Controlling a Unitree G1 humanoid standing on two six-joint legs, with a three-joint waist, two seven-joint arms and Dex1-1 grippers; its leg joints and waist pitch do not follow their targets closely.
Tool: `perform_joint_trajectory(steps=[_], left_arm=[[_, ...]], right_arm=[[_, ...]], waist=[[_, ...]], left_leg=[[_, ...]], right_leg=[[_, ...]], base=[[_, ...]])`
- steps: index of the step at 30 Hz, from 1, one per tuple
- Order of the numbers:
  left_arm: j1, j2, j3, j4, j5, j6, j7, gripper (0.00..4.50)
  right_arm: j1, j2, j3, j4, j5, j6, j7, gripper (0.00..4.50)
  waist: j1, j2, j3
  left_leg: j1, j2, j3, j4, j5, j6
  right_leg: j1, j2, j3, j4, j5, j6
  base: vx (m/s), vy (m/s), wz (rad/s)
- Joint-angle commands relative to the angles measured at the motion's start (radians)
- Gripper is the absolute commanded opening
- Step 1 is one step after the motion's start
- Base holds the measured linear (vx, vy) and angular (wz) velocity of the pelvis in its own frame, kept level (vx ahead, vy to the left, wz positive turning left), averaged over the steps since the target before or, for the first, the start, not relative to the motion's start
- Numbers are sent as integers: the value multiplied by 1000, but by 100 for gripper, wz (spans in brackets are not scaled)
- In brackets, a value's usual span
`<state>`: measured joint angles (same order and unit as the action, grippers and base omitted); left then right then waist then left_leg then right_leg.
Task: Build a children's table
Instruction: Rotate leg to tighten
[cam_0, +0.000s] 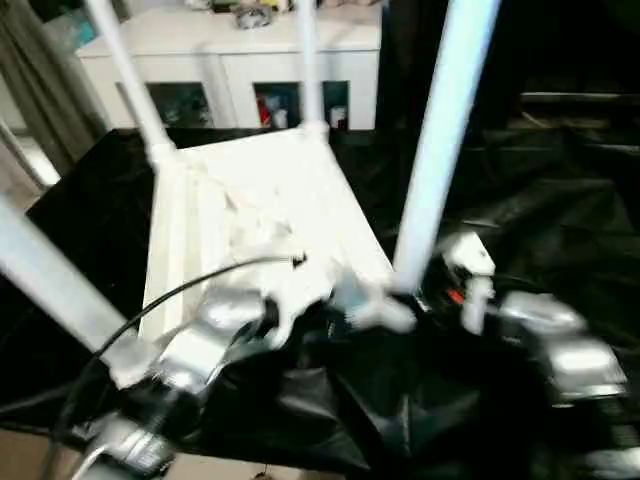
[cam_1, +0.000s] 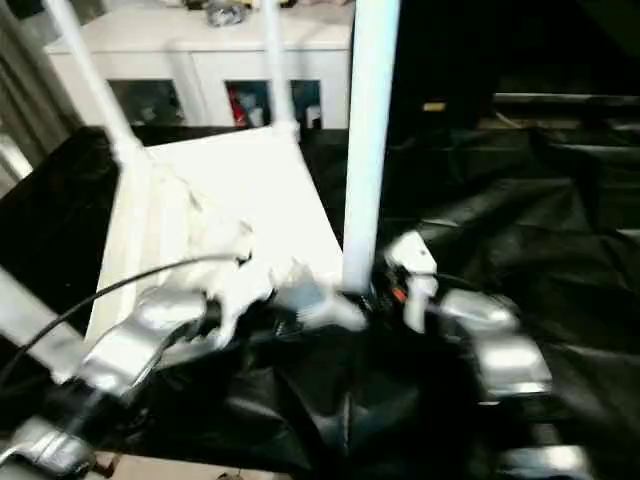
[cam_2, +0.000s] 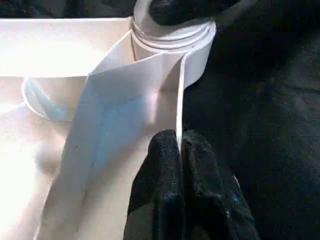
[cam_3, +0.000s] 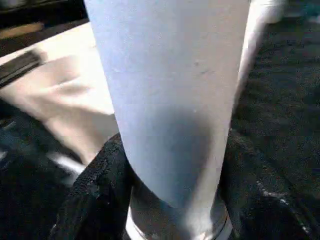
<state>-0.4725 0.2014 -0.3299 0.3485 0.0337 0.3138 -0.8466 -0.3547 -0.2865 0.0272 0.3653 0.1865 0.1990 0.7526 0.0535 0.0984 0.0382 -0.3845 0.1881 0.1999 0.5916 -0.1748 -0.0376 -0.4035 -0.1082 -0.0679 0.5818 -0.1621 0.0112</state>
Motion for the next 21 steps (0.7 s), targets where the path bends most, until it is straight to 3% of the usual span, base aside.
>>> perform_joint_trajectory(steps=[1,2,6,7,8,9,11,12,13,15,18,19,20,21], left_arm=[[-42,-36,41,-9,3,9,95,0],[-51,-66,44,5,10,19,138,0],[-64,-109,33,31,17,15,184,0],[-67,-120,26,38,18,11,189,0],[-69,-128,19,41,19,6,187,0],[-68,-131,16,41,19,4,181,0],[-61,-126,13,29,10,6,161,0],[-57,-117,11,22,6,-2,145,0],[-56,-114,10,20,5,-5,139,0],[-35,-68,2,-4,-12,-34,66,0],[-14,-23,-8,-29,-32,-60,-19,0],[-10,-13,-6,-33,-36,-60,-34,0],[-3,3,-4,-41,-47,-69,-67,0],[5,19,-4,-50,-58,-76,-98,0]], right_arm=[[17,57,21,69,-21,52,-107,208],[9,93,26,85,-36,53,-163,208],[-10,150,53,101,-51,21,-179,208],[-15,170,58,99,-48,11,-172,263],[-18,183,68,91,-44,7,-155,263],[-17,186,78,82,-39,7,-133,276],[-10,168,108,55,-36,13,-71,282],[-5,152,120,43,-37,8,-44,312],[-4,147,123,39,-37,6,-35,322],[5,73,139,-1,-10,-4,94,322],[-4,23,128,-3,-2,-11,160,322],[-8,9,124,-3,1,-11,179,322],[-12,-11,118,-3,7,-9,209,322],[-16,-29,113,-4,12,-7,238,322]], waist=[[-5,-16,-53],[-12,-12,-54],[-24,-16,-55],[-26,-15,-53],[-26,-15,-53],[-26,-23,-54],[-26,-18,-52],[-25,-28,-53],[-23,-24,-53],[-18,-28,-56],[-14,-26,-61],[-13,-26,-62],[-11,-32,-64],[-8,-29,-64]], left_leg=[[18,29,-28,-81,-360,1],[19,27,-29,-82,-376,-2],[18,25,-30,-80,-399,11],[17,23,-30,-81,-401,14],[18,23,-30,-81,-401,14],[19,24,-29,-81,-403,18],[16,25,-32,-83,-410,22],[17,26,-31,-83,-403,23],[18,26,-31,-82,-400,25],[16,28,-29,-81,-379,36],[8,33,-29,-79,-321,56],[9,32,-26,-77,-300,63],[10,33,-24,-74,-273,73],[10,33,-24,-74,-266,78]], right_leg=[[35,-35,21,-86,-447,-148],[34,-35,19,-89,-460,-142],[33,-34,17,-96,-471,-133],[32,-33,16,-98,-476,-133],[32,-34,16,-97,-479,-132],[32,-34,16,-100,-484,-128],[34,-34,16,-98,-497,-125],[32,-34,17,-100,-494,-122],[32,-35,18,-97,-492,-124],[34,-36,21,-95,-462,-132],[42,-37,24,-80,-360,-165],[41,-36,25,-76,-318,-185],[42,-37,26,-70,-285,-203],[43,-39,25,-70,-281,-208]], base=[[0,0,0],[0,0,0],[0,0,0],[0,0,0],[0,0,0],[0,0,0],[0,0,0],[0,0,0],[0,0,0],[0,0,0],[0,0,0],[0,0,0],[0,0,0],[0,0,0]])
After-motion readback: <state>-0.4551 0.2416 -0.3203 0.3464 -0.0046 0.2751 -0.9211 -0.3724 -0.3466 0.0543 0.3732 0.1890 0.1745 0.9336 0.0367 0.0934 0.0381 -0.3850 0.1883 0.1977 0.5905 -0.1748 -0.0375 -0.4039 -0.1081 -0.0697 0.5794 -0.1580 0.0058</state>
